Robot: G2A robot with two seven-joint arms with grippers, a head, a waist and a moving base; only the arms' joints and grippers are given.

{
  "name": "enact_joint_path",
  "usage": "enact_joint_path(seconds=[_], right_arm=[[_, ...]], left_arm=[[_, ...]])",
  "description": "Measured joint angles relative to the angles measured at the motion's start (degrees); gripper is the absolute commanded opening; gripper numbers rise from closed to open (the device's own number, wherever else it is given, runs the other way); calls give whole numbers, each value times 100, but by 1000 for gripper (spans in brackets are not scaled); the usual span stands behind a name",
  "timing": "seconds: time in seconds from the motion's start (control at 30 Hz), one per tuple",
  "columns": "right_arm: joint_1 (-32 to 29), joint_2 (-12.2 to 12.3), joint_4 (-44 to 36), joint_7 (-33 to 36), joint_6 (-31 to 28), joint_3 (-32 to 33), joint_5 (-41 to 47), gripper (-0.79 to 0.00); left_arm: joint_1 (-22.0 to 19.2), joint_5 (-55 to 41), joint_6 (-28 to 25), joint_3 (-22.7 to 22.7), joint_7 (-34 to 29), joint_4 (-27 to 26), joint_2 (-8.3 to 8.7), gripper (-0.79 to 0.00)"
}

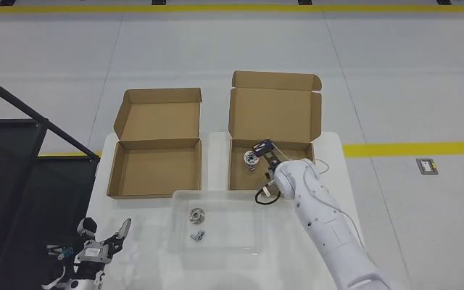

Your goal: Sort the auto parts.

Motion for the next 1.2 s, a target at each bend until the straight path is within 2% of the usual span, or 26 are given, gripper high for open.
enact_joint_path(seconds=[0.4,0.43,0.5,0.53,0.93,1.2], right_arm=[[593,-65,1387,-633,-66,31,351,-785],[618,-69,1448,-666,-71,28,370,-760],[665,-78,1555,-727,-88,23,410,-585],[691,-84,1614,-756,-96,15,429,-576],[811,-94,1889,-978,-167,-38,505,-551],[697,-10,1565,-1176,-307,39,540,-545]], left_arm=[[0,0,0,0,0,0,0,0],[0,0,0,0,0,0,0,0],[0,0,0,0,0,0,0,0],[0,0,0,0,0,0,0,0],[0,0,0,0,0,0,0,0],[0,0,0,0,0,0,0,0]])
